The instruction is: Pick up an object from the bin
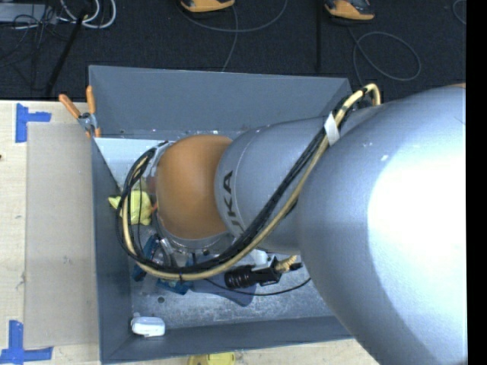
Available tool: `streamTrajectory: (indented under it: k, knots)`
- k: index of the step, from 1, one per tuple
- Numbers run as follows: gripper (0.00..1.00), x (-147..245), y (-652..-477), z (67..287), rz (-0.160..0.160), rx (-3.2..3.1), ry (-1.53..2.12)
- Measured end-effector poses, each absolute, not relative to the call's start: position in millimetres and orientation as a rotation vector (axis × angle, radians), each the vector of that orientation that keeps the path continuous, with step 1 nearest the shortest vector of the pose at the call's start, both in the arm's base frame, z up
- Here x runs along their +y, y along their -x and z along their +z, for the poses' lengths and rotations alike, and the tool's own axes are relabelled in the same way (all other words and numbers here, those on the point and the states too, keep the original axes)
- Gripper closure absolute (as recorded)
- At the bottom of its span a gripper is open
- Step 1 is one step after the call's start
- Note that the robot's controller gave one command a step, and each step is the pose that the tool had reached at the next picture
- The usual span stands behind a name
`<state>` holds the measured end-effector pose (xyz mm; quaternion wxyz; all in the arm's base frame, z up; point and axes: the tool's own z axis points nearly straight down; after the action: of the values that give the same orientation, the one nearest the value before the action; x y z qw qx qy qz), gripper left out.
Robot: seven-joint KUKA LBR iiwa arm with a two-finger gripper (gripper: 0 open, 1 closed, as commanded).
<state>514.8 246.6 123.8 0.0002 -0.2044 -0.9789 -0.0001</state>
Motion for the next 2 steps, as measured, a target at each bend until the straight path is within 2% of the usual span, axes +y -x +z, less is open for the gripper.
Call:
streamTrajectory:
  k: [2]
  knots:
    - [1.00, 246.2, -515.1, 137.2, -0.001, -3.075, 0.643]
